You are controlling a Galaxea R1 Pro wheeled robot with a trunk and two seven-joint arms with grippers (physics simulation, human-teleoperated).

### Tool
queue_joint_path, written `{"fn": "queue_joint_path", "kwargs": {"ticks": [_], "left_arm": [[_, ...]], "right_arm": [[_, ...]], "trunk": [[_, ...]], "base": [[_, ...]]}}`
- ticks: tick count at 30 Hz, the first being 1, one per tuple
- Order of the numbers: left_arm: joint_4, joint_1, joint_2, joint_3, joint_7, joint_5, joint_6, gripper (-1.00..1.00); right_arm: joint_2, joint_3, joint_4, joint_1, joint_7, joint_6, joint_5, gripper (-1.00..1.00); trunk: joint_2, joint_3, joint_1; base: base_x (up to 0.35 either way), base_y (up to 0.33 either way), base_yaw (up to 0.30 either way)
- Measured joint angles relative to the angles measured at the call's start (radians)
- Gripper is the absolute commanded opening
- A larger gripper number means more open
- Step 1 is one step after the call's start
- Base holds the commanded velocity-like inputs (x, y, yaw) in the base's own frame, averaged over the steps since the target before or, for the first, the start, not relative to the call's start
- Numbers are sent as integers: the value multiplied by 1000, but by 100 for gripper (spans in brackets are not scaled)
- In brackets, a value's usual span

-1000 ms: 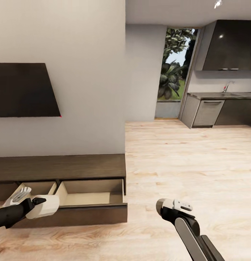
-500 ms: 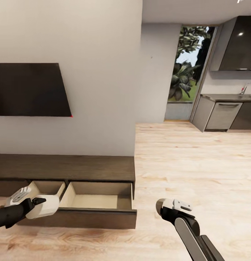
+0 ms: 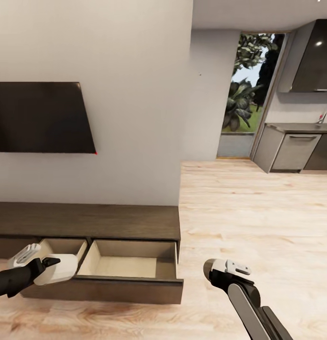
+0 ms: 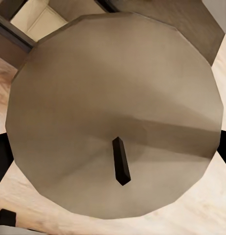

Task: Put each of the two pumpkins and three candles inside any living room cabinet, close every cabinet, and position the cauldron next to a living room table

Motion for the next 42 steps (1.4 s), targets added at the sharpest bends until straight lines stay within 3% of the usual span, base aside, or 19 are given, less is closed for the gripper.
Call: {"fn": "queue_joint_path", "kwargs": {"ticks": [16, 29, 35, 37, 40, 42], "left_arm": [[-1, 0, 1, 0, 0, 0, -1, -100], [-2, 0, -1, -5, 1, 0, -1, -100], [-4, -3, -1, -12, 3, -6, 0, -100], [-6, -4, -1, -30, 5, -7, 0, -100], [-7, -8, -1, -86, 14, -9, -1, -100], [-9, -9, -2, -121, 17, -9, -2, -100]], "right_arm": [[1, 0, -1, 0, 0, 0, 0, -100], [0, 10, -17, 0, -4, 17, 1, -100], [1, 11, -77, 0, -4, 89, 2, -100], [1, 11, -87, 0, -4, 121, 1, -100], [4, 12, -107, 1, -2, 186, 0, -100], [27, 19, -112, 1, -2, 236, -10, -100]], "trunk": [[0, 0, 0], [-91, -41, 50], [-133, -60, 73], [-147, -66, 81], [-168, -75, 92], [-182, -82, 100]], "base": [[114, 21, 11], [0, 0, 0], [0, 0, 0], [0, 0, 0], [0, 0, 0], [0, 0, 0]]}}
